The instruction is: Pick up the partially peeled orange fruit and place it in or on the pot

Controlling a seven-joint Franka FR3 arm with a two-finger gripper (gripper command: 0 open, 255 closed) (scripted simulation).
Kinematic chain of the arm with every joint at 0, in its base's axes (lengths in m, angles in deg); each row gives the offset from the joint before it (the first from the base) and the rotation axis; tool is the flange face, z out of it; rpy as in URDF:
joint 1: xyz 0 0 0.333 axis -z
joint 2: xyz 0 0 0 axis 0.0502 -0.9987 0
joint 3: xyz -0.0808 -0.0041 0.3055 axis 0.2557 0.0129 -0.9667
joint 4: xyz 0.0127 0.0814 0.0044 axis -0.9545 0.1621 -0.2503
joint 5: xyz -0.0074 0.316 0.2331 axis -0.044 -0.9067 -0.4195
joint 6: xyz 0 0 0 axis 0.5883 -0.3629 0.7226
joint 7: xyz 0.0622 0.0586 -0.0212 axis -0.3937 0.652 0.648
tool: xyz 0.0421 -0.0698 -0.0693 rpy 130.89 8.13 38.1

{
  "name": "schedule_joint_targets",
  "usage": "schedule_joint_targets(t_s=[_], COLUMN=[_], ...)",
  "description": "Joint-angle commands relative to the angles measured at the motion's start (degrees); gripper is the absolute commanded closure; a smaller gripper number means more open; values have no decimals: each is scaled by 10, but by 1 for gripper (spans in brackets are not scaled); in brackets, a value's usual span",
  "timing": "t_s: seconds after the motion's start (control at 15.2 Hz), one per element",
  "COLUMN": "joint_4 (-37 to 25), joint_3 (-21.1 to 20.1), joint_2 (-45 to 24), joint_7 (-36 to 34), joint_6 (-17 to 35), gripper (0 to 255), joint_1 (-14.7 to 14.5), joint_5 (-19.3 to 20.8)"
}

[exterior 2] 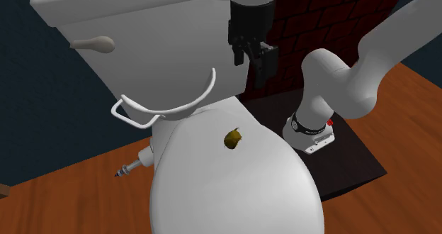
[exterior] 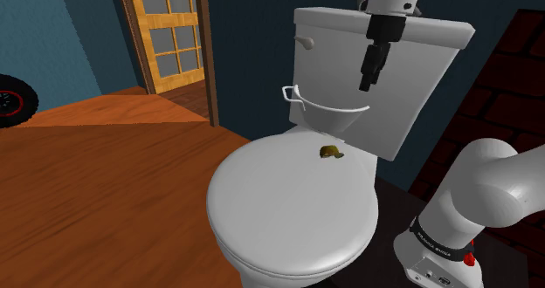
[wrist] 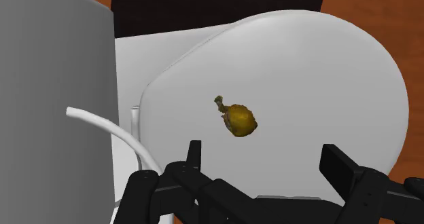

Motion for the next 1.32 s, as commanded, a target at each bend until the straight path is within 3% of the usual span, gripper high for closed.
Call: schedule_joint_targets(t_s=[0.0,0.46,0.86,1.25], joint_4=[0,145,243,279], joint_3=[0,-15,-29,-31], joint_2=[0,15,-13,-32], joint_7=[0,16,29,30], joint_6=[0,148,289,344], gripper=[0,0,0,0], joint_1=[0,-14,-29,-32], joint_5=[0,-5,-12,-16])
